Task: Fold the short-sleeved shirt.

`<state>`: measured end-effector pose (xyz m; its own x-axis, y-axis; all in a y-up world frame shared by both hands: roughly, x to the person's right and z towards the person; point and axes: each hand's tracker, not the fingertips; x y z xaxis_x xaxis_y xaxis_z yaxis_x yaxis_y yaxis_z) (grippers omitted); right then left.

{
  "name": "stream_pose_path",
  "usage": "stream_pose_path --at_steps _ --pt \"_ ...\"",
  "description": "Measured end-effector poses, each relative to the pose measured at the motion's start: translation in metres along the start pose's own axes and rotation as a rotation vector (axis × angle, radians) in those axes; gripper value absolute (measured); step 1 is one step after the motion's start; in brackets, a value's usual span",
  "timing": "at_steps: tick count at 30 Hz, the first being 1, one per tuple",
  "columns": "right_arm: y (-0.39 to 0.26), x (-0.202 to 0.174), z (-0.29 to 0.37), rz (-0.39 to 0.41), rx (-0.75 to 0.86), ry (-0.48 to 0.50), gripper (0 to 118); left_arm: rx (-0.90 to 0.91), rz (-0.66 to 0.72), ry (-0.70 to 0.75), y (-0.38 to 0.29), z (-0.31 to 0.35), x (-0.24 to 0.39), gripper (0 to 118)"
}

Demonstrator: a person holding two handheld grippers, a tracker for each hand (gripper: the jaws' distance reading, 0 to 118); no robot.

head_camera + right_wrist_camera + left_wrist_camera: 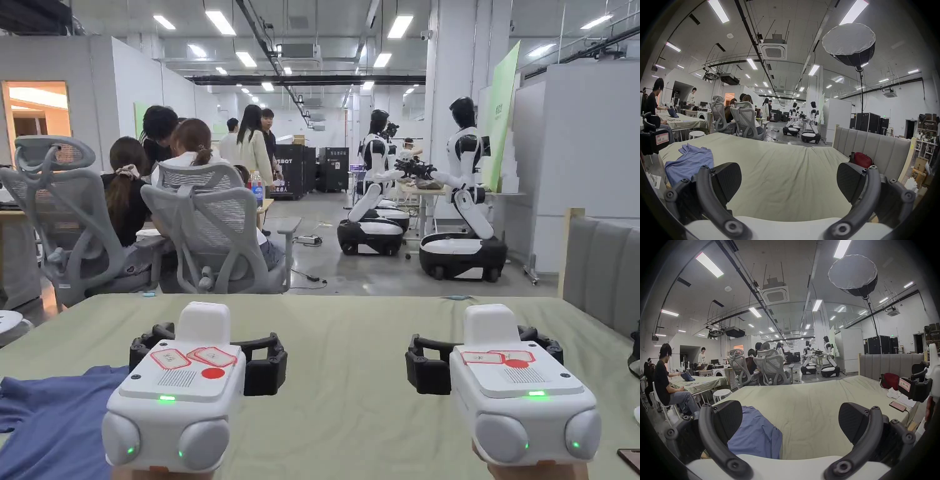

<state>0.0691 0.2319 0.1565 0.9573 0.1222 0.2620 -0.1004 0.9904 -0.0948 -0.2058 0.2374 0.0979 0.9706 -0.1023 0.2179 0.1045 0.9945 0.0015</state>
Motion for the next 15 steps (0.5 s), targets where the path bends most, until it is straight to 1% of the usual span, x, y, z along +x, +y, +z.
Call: stream_pose_path --at_steps 15 --pt "-0.0044 -0.0003 -0.0007 -0.008 -0.010 0.011 118 0.001 -0.003 0.001 -0.0013 0.0019 0.0007 118"
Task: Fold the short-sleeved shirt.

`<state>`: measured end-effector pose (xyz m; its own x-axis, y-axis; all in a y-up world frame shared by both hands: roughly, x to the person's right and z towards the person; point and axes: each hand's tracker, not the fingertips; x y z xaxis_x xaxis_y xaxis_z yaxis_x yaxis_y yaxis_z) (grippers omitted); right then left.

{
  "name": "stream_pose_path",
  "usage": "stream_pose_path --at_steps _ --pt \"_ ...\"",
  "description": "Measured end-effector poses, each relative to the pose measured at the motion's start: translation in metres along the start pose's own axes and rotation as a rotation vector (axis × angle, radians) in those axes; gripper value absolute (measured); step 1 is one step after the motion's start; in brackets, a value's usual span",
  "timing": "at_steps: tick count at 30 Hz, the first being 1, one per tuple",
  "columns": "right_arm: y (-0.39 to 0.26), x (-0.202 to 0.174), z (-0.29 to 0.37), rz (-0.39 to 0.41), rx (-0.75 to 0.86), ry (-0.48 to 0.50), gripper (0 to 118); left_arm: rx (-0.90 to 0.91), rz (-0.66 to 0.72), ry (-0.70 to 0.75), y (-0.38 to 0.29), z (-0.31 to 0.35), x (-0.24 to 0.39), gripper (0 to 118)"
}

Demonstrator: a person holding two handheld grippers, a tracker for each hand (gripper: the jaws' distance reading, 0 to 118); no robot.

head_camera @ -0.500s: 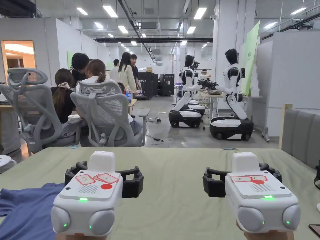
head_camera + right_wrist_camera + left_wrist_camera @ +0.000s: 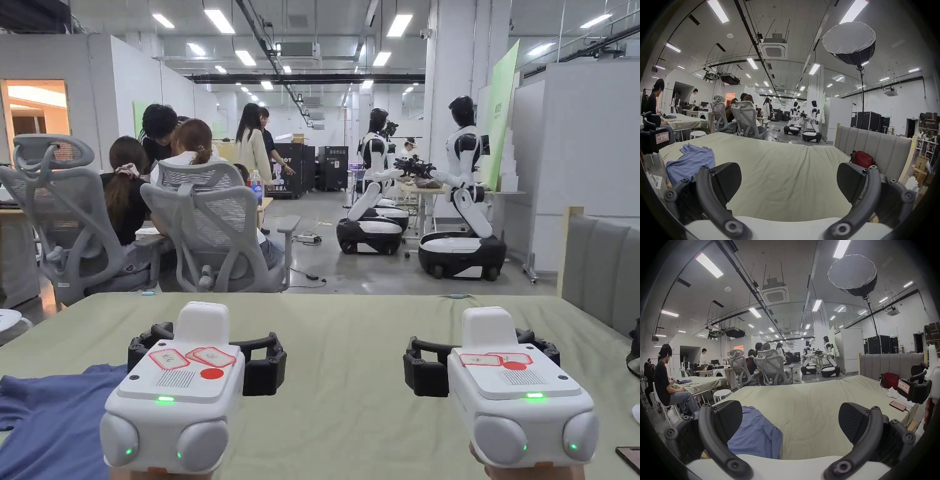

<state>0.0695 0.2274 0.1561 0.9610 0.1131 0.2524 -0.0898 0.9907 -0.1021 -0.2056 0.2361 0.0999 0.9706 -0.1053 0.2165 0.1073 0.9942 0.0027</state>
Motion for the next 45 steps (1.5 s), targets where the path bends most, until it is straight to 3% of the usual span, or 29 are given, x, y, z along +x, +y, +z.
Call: stream_pose_path --at_steps 45 --pt "0.0031 -0.0027 0.0026 -0.001 0.000 0.009 118 0.013 0.005 -0.011 0.0029 0.0042 -0.0022 118"
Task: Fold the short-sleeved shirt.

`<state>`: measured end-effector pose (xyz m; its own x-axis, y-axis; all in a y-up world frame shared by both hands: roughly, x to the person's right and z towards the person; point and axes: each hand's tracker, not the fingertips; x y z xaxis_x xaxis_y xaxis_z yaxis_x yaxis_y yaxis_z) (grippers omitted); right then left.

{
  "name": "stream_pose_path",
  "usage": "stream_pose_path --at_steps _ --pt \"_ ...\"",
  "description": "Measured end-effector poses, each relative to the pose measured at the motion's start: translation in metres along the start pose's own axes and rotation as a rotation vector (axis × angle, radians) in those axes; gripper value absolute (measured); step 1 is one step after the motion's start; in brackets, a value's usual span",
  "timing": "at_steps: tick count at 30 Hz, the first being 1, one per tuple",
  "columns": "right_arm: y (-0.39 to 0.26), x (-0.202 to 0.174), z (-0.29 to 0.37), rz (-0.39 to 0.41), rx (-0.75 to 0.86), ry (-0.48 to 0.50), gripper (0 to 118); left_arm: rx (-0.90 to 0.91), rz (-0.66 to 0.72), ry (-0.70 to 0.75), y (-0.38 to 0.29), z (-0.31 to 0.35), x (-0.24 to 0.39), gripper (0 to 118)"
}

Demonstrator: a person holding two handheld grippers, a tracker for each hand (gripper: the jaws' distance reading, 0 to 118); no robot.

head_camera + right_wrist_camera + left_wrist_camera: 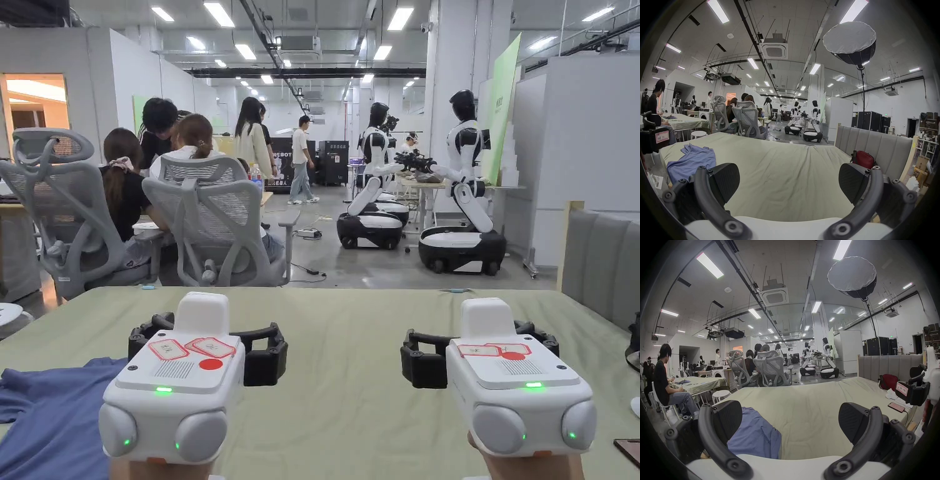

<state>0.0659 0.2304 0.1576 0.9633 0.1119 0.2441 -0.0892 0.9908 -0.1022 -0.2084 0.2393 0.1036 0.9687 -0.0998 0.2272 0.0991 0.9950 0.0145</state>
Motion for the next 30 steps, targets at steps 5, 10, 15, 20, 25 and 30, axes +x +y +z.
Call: stream_pose_path --at_steps 5,10,15,20,25,30 --pt "-0.0014 0.0007 0.0001 0.005 -0.010 -0.004 118 -0.009 0.003 -0.005 -0.0016 -0.0002 0.0005 118" --pt "-0.0017 0.0002 -0.0002 0.008 -0.021 -0.004 118 -0.022 0.005 -0.003 -0.0022 -0.0006 0.0016 118" --pt "-0.0046 0.0026 -0.0008 -0.028 -0.021 0.001 118 -0.017 0.017 0.005 -0.0039 0.0002 -0.0001 118" --pt "-0.0057 0.0016 -0.0016 -0.024 -0.031 -0.003 118 -0.021 0.032 0.002 -0.0043 -0.0003 -0.0026 118" --pt "-0.0066 -0.0002 -0.0023 -0.030 -0.029 0.019 118 -0.035 0.030 -0.010 -0.0064 -0.0020 -0.0015 118" --pt "-0.0071 -0.0010 -0.0021 -0.012 -0.035 -0.003 118 -0.039 0.015 -0.011 -0.0088 -0.0030 0.0009 117"
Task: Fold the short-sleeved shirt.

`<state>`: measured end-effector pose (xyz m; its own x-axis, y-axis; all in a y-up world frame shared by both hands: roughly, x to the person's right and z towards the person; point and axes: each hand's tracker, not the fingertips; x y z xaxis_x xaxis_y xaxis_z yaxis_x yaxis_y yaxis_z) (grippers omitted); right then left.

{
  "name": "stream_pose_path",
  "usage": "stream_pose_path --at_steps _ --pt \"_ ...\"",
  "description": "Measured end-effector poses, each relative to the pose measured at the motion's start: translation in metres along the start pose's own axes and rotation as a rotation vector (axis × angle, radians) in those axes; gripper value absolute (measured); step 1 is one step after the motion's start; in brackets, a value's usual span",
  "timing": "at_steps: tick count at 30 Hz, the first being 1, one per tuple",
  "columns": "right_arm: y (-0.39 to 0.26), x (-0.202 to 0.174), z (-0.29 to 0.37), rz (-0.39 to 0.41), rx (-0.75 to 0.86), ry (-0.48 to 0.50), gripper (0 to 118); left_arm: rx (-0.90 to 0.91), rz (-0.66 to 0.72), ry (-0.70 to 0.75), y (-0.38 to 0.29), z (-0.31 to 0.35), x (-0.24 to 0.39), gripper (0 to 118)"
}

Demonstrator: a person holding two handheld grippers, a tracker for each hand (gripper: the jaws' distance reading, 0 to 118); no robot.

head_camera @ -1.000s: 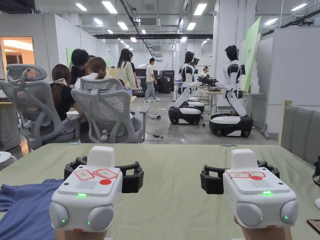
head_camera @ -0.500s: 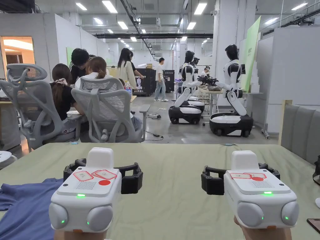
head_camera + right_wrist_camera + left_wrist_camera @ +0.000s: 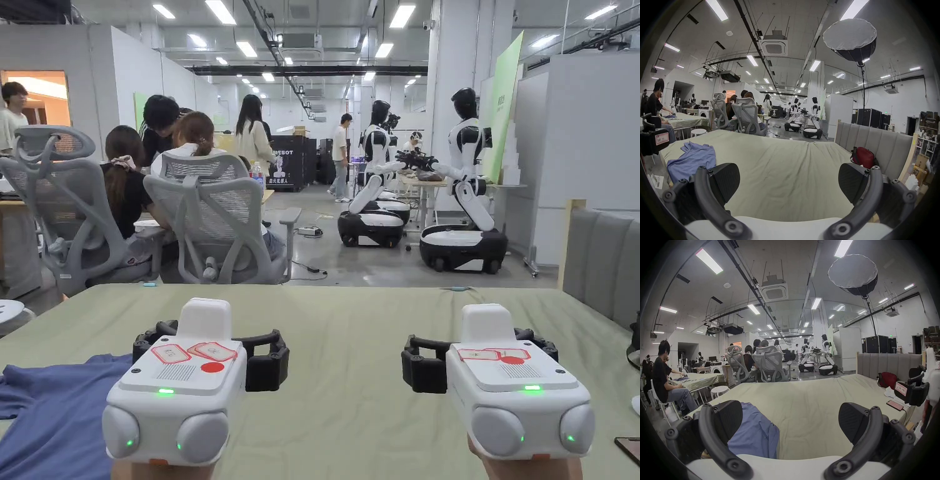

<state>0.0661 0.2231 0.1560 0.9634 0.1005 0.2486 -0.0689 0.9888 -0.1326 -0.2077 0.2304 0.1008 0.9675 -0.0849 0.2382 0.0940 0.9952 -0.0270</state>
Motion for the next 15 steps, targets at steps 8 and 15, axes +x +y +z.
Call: stream_pose_path --at_steps 8,15 --pt "0.001 0.014 0.007 -0.032 0.007 -0.007 0 -0.001 0.035 -0.018 0.002 -0.005 -0.004 0" --pt "0.006 0.007 0.007 -0.012 0.006 -0.010 0 -0.006 0.053 0.022 0.003 -0.004 -0.015 0"
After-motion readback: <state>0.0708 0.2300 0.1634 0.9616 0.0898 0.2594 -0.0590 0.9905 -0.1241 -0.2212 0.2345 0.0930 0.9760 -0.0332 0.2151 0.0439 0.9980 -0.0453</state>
